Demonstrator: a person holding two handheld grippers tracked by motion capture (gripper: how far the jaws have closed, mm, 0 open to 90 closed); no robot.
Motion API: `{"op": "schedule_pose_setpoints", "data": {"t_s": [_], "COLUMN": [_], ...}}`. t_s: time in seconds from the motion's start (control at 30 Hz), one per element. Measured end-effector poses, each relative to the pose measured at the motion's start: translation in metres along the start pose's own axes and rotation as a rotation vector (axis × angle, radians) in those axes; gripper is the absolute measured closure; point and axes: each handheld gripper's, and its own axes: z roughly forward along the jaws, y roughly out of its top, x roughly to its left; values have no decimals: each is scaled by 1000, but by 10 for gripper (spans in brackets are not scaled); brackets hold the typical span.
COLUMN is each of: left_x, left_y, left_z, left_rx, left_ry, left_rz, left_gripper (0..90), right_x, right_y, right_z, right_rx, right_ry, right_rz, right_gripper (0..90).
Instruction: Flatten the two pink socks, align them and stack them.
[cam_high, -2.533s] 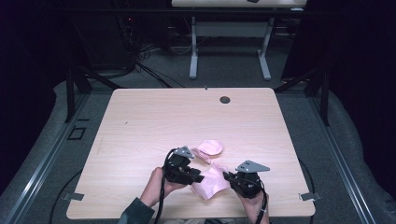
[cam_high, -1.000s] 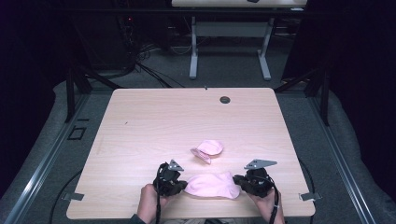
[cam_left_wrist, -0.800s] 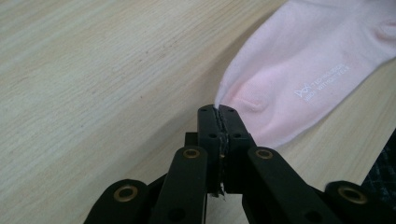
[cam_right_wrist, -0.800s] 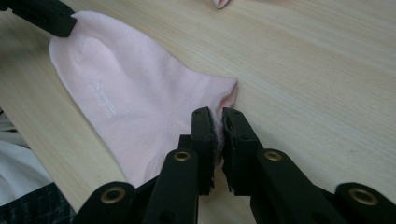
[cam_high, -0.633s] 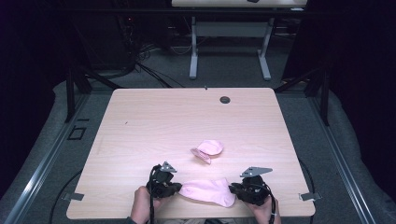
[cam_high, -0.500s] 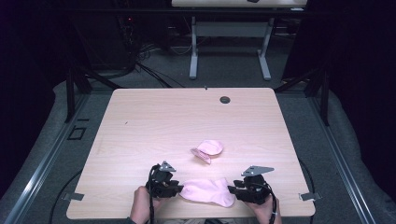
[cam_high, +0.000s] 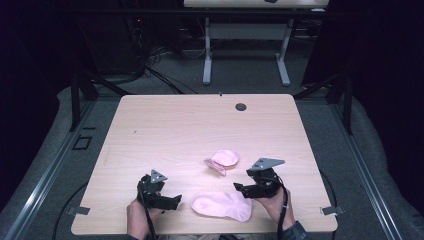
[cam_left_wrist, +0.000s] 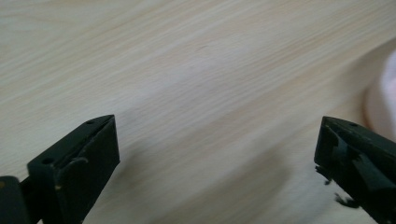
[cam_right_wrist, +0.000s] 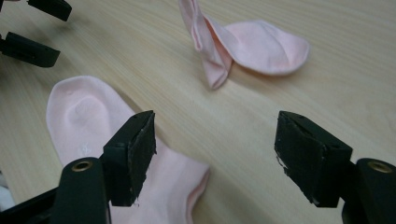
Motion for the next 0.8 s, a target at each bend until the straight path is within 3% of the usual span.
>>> {"op": "schedule_pose_setpoints", "data": {"t_s": [0.2, 0.37, 0.53, 0.7, 0.8], "left_x": [12, 13, 14, 14, 14], "left_y": [-8, -11, -15, -15, -15], "left_z": [5, 8, 9, 9, 9], "left_rx": [-43, -66, -112, -110, -112], "left_ry": [50, 86, 96, 94, 96], "left_rz": [-34, -26, -28, -28, -29], "left_gripper": [0, 0, 0, 0, 0], "right_x": [3, 6, 7, 6, 7], "right_y": [24, 40, 43, 40, 39], "right_z": [23, 48, 70, 79, 78], "right_rx": [17, 59, 102, 115, 121], "right_ry": [10, 26, 13, 2, -4], "right_rz": [-61, -117, -141, -163, -178], "right_gripper": [438, 543, 635, 848, 862]}}
